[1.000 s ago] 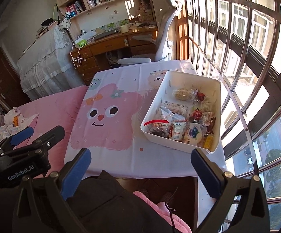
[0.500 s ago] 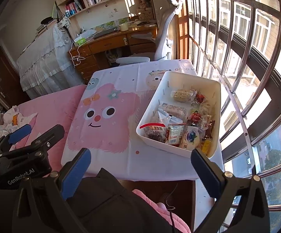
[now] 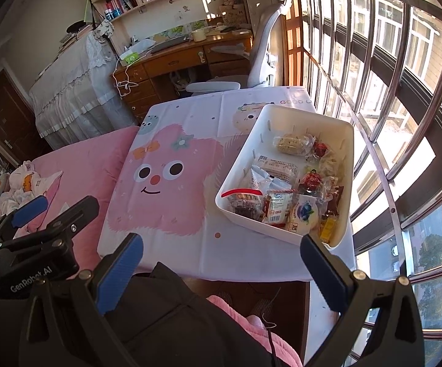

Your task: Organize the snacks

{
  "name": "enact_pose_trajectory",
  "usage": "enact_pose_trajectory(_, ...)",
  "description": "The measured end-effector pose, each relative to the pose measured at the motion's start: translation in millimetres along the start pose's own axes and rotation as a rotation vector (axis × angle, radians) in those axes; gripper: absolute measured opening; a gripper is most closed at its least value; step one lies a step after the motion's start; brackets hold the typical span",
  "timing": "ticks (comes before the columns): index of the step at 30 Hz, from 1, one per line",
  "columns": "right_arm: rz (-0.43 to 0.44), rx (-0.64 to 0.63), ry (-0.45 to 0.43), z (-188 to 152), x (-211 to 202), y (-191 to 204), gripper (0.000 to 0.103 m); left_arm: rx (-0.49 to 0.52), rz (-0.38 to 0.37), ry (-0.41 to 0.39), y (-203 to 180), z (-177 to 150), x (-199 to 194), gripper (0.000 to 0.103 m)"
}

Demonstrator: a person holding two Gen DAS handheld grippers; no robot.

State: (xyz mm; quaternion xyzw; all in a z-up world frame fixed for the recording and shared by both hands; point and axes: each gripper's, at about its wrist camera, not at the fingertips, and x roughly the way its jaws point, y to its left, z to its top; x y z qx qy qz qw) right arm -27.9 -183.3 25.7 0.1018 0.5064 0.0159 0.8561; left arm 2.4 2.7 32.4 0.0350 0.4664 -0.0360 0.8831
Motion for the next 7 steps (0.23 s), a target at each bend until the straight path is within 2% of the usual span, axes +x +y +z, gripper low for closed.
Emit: enact_pose_trajectory(7, -0.001, 0.002, 0.0, 0.3, 0.0, 0.3, 0.103, 0.001, 0.001, 0.001, 0.2, -0.4, 0.1, 0.102)
